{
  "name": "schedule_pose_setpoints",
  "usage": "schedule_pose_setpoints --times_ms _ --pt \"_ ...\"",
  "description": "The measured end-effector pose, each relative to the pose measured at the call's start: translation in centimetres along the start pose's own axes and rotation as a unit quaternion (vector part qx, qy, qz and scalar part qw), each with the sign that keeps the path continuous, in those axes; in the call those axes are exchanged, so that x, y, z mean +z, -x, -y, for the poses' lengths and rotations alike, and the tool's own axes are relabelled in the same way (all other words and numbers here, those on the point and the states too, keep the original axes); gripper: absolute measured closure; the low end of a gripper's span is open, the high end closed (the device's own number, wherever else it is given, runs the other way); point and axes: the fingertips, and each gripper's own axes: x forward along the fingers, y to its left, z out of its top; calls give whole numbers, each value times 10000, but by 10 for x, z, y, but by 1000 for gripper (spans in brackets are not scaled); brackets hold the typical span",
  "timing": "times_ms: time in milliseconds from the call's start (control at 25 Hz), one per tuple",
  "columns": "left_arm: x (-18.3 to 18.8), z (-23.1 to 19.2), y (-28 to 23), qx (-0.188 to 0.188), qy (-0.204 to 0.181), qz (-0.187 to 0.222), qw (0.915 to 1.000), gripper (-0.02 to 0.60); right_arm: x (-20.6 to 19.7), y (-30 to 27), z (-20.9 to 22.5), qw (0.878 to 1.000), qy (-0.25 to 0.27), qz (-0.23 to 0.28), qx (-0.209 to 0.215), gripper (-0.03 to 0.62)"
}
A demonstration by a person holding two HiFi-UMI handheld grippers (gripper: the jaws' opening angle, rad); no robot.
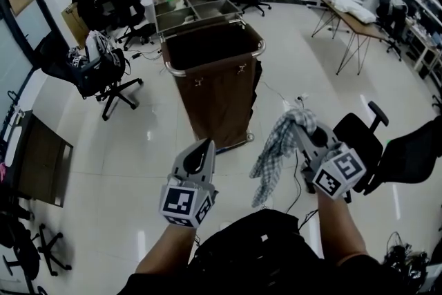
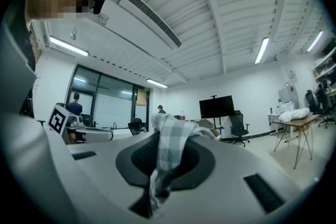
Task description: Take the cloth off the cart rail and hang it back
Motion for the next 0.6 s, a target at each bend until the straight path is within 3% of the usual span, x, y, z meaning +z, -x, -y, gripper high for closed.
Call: schedule_pose_setpoints --times_ms 600 --pt "6 -46 23 592 39 37 9982 581 26 -23 -24 9989 71 219 417 553"
